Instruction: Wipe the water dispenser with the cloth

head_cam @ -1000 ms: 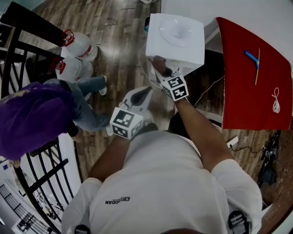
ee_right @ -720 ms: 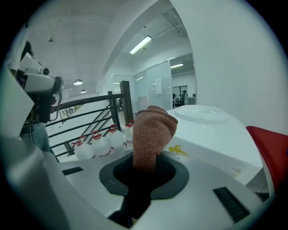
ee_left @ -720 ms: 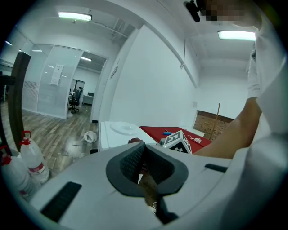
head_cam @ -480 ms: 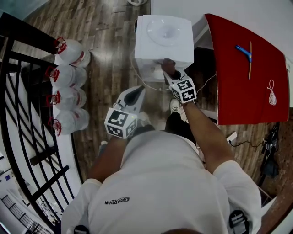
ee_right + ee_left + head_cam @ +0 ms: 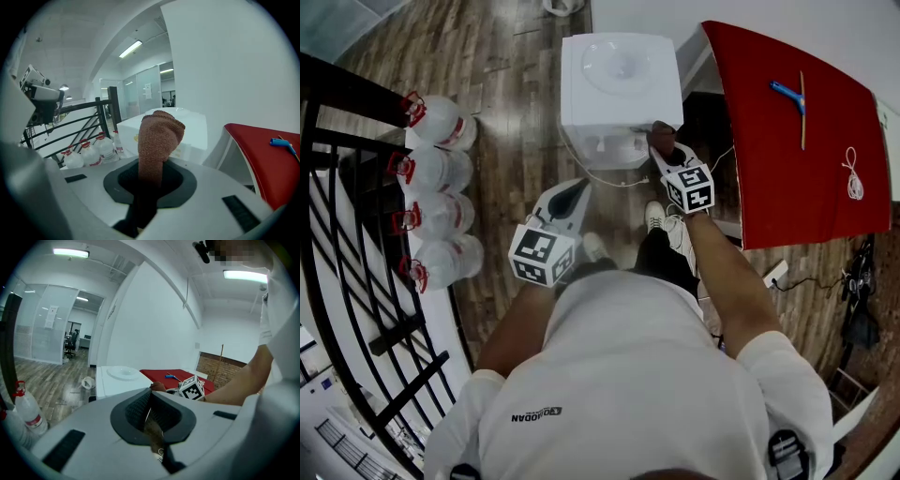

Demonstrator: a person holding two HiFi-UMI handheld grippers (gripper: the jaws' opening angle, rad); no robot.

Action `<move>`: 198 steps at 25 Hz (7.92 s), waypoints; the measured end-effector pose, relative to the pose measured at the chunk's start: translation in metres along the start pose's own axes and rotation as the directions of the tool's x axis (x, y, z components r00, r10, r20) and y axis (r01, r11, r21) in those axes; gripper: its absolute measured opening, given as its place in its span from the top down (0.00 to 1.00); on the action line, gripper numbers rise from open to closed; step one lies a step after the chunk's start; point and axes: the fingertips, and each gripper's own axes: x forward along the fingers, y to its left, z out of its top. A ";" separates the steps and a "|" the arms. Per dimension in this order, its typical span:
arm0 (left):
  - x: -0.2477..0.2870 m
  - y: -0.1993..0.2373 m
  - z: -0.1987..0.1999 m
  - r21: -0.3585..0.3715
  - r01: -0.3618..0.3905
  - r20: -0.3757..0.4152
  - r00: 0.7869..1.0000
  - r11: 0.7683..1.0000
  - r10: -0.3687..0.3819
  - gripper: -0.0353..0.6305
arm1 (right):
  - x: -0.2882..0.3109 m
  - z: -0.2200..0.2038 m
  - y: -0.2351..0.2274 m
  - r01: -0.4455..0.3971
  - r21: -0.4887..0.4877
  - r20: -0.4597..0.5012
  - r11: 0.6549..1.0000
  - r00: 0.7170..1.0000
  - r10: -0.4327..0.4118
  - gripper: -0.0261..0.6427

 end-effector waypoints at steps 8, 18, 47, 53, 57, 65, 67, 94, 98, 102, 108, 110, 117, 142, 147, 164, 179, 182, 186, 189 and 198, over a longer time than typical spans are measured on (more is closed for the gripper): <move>0.002 -0.002 0.006 0.026 0.026 -0.010 1.000 0.999 -0.025 0.96 | -0.021 -0.010 -0.036 0.088 0.039 -0.003 0.995 0.996 -0.088 0.88; -0.001 0.002 0.011 0.049 0.045 -0.010 0.999 0.998 -0.044 0.96 | -0.043 -0.022 -0.067 0.174 0.065 -0.021 0.983 0.985 -0.173 0.88; 0.090 -0.005 0.071 0.081 0.019 -0.013 1.000 0.997 -0.018 0.96 | -0.013 0.128 -0.101 -0.026 -0.586 -0.180 0.810 0.979 -0.099 0.88; 0.117 -0.015 0.084 0.102 -0.012 -0.023 1.000 0.995 0.015 0.96 | 0.050 0.158 -0.150 -0.074 -0.741 -0.204 0.668 0.972 -0.120 0.88; 0.121 -0.011 0.085 0.097 -0.065 -0.038 0.997 0.993 0.069 0.96 | 0.089 0.169 -0.171 -0.098 -0.802 -0.213 0.589 0.968 -0.130 0.88; 0.111 0.010 0.081 0.049 -0.185 -0.043 0.981 0.982 0.187 0.96 | 0.141 0.181 -0.192 -0.124 -0.851 -0.226 0.511 0.964 -0.142 0.88; 0.109 0.013 0.079 0.037 -0.197 -0.046 0.979 0.980 0.199 0.96 | 0.147 0.180 -0.191 -0.136 -0.859 -0.233 0.493 0.962 -0.140 0.88; 0.090 0.008 0.063 0.051 -0.149 -0.046 0.987 0.988 0.151 0.96 | 0.071 0.129 -0.120 -0.198 -0.890 -0.257 0.412 0.962 -0.092 0.88; 0.087 0.007 0.061 0.048 -0.141 -0.047 0.989 0.989 0.144 0.96 | 0.056 0.123 -0.106 -0.211 -0.892 -0.262 0.401 0.962 -0.077 0.88; 0.087 0.005 0.059 0.055 -0.120 -0.048 0.991 0.991 0.123 0.96 | 0.044 0.116 -0.095 -0.217 -0.889 -0.267 0.404 0.961 -0.070 0.88; 0.083 -0.001 0.060 0.077 -0.076 -0.050 0.996 0.994 0.080 0.96 | 0.025 0.104 -0.079 -0.229 -0.888 -0.280 0.398 0.957 -0.075 0.88; 0.081 -0.002 0.059 0.083 -0.062 -0.052 0.996 0.995 0.066 0.96 | 0.019 0.098 -0.073 -0.234 -0.888 -0.286 0.395 0.955 -0.079 0.88; 0.070 -0.004 0.057 0.103 -0.016 -0.052 0.998 0.995 0.022 0.96 | -0.001 0.079 -0.057 -0.241 -0.881 -0.306 0.408 0.947 -0.102 0.88; 0.038 -0.019 0.042 0.174 0.111 -0.088 0.991 0.979 -0.096 0.96 | -0.055 0.048 -0.016 -0.121 -0.445 -0.272 0.887 0.962 -0.006 0.88; 0.064 -0.021 0.060 0.196 0.109 -0.100 0.991 0.975 -0.091 0.96 | -0.061 0.057 -0.057 -0.114 0.116 -0.138 0.987 0.982 0.130 0.88; 0.199 0.001 0.104 0.127 0.013 -0.107 0.994 0.992 0.001 0.96 | 0.028 0.002 -0.157 -0.267 0.744 0.024 0.613 0.927 0.375 0.88; 0.236 0.001 0.084 0.078 -0.018 -0.188 0.982 0.997 0.032 0.96 | 0.133 -0.137 -0.171 -0.123 0.825 -0.173 0.552 0.875 0.453 0.88; 0.237 0.005 0.080 0.055 -0.039 -0.194 0.980 0.998 0.049 0.96 | 0.145 -0.172 -0.168 -0.085 0.824 -0.223 0.561 0.860 0.458 0.88; 0.238 0.011 0.079 0.046 -0.066 -0.200 0.977 0.997 0.074 0.96 | 0.164 -0.204 -0.165 -0.057 0.824 -0.256 0.564 0.850 0.460 0.88; 0.239 0.014 0.077 0.046 -0.074 -0.209 0.974 0.996 0.082 0.96 | 0.179 -0.217 -0.165 -0.044 0.811 -0.286 0.584 0.841 0.460 0.88; 0.239 0.017 0.077 0.051 -0.078 -0.231 0.969 0.996 0.088 0.96 | 0.205 -0.247 -0.167 0.006 0.768 -0.396 0.641 0.790 0.468 0.88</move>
